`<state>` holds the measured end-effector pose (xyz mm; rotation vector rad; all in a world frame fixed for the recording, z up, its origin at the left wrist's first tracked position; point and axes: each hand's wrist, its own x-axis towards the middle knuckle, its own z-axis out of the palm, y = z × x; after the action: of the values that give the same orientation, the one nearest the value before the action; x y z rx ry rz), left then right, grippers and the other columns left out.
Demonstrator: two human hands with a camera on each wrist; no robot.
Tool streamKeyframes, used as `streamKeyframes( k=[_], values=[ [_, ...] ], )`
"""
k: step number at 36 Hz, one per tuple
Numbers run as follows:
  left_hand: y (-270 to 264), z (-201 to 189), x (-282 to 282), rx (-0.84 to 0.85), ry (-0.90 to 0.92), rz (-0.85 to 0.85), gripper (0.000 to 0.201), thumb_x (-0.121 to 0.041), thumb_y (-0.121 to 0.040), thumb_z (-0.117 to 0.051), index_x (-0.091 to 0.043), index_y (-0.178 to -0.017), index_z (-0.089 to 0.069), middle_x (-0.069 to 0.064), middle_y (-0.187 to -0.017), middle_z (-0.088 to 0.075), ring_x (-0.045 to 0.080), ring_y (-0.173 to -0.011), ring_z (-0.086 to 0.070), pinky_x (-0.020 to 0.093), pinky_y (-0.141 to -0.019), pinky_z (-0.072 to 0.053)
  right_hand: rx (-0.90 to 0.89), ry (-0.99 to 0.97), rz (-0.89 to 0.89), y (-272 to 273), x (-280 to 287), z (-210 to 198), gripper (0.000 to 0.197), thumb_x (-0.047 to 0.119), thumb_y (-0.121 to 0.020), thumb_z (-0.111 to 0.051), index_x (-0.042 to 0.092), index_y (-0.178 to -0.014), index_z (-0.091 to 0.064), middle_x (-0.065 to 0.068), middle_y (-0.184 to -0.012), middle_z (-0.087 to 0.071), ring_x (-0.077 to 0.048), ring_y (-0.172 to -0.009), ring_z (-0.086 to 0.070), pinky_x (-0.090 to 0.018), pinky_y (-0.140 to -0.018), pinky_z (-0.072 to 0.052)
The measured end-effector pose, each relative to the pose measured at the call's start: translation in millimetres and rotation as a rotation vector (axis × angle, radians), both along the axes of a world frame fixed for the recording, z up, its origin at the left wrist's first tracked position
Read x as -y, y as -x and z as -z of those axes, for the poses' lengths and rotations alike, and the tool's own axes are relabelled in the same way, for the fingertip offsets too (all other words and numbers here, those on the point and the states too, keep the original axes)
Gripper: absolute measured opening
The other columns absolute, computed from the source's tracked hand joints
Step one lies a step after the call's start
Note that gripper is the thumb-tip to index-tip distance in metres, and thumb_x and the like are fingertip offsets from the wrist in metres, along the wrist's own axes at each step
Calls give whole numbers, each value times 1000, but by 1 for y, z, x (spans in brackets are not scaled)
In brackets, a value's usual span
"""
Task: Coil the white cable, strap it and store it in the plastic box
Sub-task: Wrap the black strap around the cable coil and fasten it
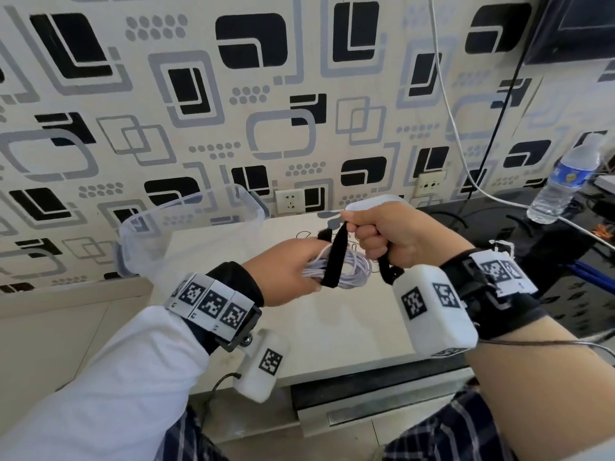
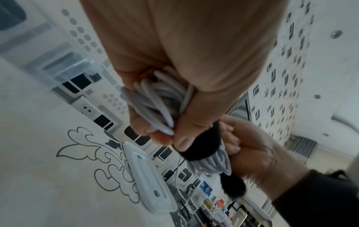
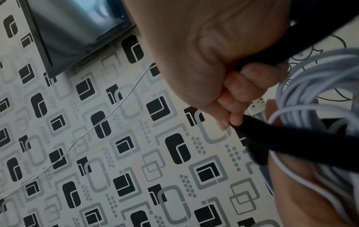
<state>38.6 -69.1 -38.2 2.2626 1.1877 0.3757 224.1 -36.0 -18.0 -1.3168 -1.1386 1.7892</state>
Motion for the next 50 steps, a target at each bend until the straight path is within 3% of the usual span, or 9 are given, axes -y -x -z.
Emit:
streamKeyframes(
  k=[9,12,16,22,30,38,45,47,50],
  values=[
    [8,-9,8,196,190,-69,24,6,-79,-63,-17,-86,-59,5,-73,-57,17,-60,-52,26,-51,-44,-39,-204,-15,7,2,2,14,15,-83,-66,7,-87,-55,6,-48,-29,-7,-39,-20,-17,-36,-18],
    [12,-13,8,241,197,-108,21,8,-79,-62,-7,-94,-59,8,-73,-57,16,-59,-52,25,-50,-44,-181,-185,-48,5,0,2,7,10,-78,-64,8,-76,-58,4,-50,-34,-7,-42,-22,-19,-43,-17],
    [18,-14,8,279,194,-131,32,7,-80,-62,-16,-103,-62,14,-78,-60,17,-62,-53,29,-53,-45,-303,-136,-94,0,-5,3,21,-7,-78,-57,6,-94,-59,-1,-57,-39,-9,-48,-30,-18,-46,-29],
    [23,-14,5,299,204,-133,48,7,-80,-64,-31,-109,-63,7,-79,-64,13,-64,-57,25,-54,-47,71,-425,-69,1,-2,-1,2,-5,-81,-64,-5,-82,-66,-7,-56,-47,-13,-45,-33,-20,-44,-28],
    [5,-11,10,36,151,-23,33,-3,-83,-66,-15,-114,-60,-8,-79,-58,0,-58,-53,15,-53,-43,275,-670,-50,13,5,-3,11,10,-77,-76,8,-69,-70,-4,-54,-51,-21,-50,-35,-26,-46,-29],
    [17,-18,9,118,18,-122,21,-5,-79,-70,-16,-96,-63,-8,-69,-59,-1,-51,-53,13,-48,-40,263,-445,18,21,-3,19,21,22,-87,-68,7,-74,-64,0,-48,-53,-11,-36,-42,-18,-36,-32],
    [23,-14,8,202,-15,-172,31,-6,-79,-73,-20,-105,-64,-1,-77,-64,5,-57,-59,16,-51,-46,318,-390,139,26,-8,21,41,31,-82,-73,-9,-85,-66,-6,-52,-57,-16,-39,-42,-18,-39,-33],
    [23,-13,7,159,-68,-180,34,-10,-79,-74,-19,-111,-64,-4,-84,-65,1,-64,-59,12,-57,-43,334,-341,160,28,-8,19,38,30,-82,-74,-7,-89,-68,-5,-52,-59,-14,-38,-43,-16,-38,-34],
    [22,-9,3,89,-135,-177,43,-16,-79,-75,-23,-120,-61,-6,-102,-68,6,-90,-62,20,-74,-44,337,-299,160,32,-11,17,30,29,-81,-75,0,-88,-74,-8,-68,-68,-21,-62,-58,-31,-59,-50]
  ],
)
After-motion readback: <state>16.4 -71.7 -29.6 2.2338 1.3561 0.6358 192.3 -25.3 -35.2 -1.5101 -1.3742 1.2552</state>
